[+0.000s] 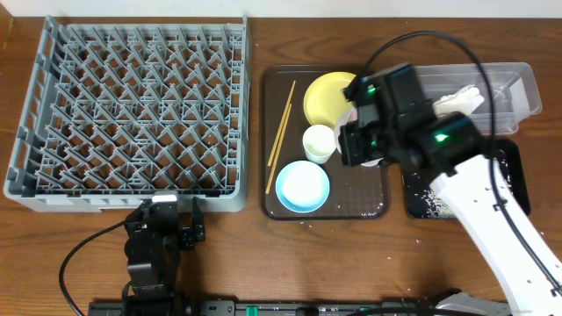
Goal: Sort waste into correct bins and load items into the dishwasher
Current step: 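Return the pink bowl to the brown tray and release it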
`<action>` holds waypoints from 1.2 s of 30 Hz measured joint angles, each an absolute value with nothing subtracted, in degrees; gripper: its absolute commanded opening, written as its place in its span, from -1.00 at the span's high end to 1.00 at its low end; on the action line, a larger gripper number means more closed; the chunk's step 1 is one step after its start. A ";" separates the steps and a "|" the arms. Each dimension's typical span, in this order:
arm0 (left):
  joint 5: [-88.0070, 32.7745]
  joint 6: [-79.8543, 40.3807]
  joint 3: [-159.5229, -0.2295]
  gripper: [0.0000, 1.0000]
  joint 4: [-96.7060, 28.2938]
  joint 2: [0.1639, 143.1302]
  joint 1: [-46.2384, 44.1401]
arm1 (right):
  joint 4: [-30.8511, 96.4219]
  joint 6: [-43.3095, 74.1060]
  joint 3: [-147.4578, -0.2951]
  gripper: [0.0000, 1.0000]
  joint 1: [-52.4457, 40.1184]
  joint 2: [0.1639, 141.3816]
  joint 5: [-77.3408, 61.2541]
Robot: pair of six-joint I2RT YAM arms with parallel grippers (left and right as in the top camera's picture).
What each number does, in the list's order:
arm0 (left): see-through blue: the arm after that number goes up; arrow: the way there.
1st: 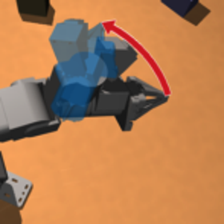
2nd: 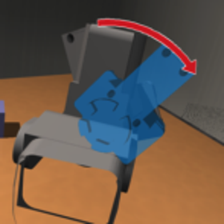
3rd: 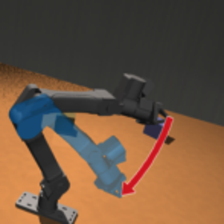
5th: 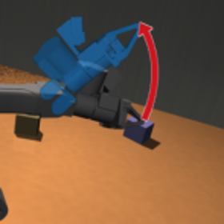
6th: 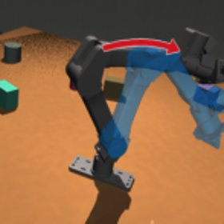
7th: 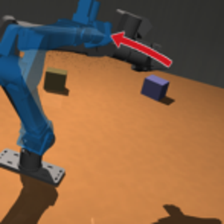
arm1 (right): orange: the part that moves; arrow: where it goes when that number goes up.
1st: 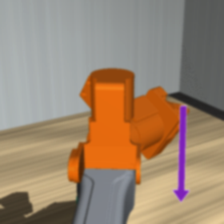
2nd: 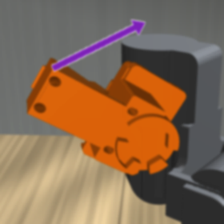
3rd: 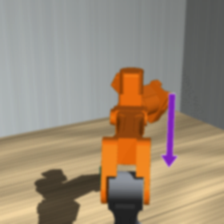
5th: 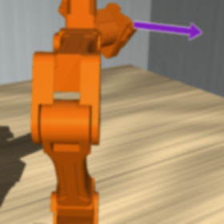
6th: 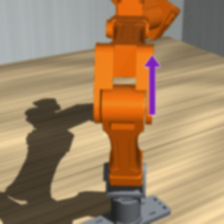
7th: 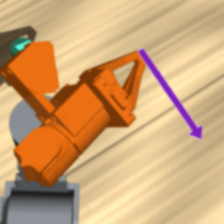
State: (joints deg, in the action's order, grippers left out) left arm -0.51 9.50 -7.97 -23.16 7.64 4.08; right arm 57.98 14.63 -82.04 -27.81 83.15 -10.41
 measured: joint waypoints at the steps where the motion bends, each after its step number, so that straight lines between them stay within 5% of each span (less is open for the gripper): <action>1: -0.54 9.50 -7.97 -0.95 -23.14 7.64 4.08 | 58.06 14.57 -81.73 0.98 -28.64 83.57 -9.02; 20: -0.51 9.47 -7.97 -0.95 -23.14 7.64 4.08 | 57.82 16.78 -77.06 0.98 -33.19 103.55 -2.72; 36: -0.54 9.50 -7.97 -0.95 -23.14 7.64 4.08 | 59.18 18.26 -77.06 0.97 -34.33 104.97 -1.83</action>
State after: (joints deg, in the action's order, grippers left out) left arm -0.54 9.50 -7.97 -23.14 7.64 4.08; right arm 59.18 18.26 -77.06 -34.33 104.97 -1.83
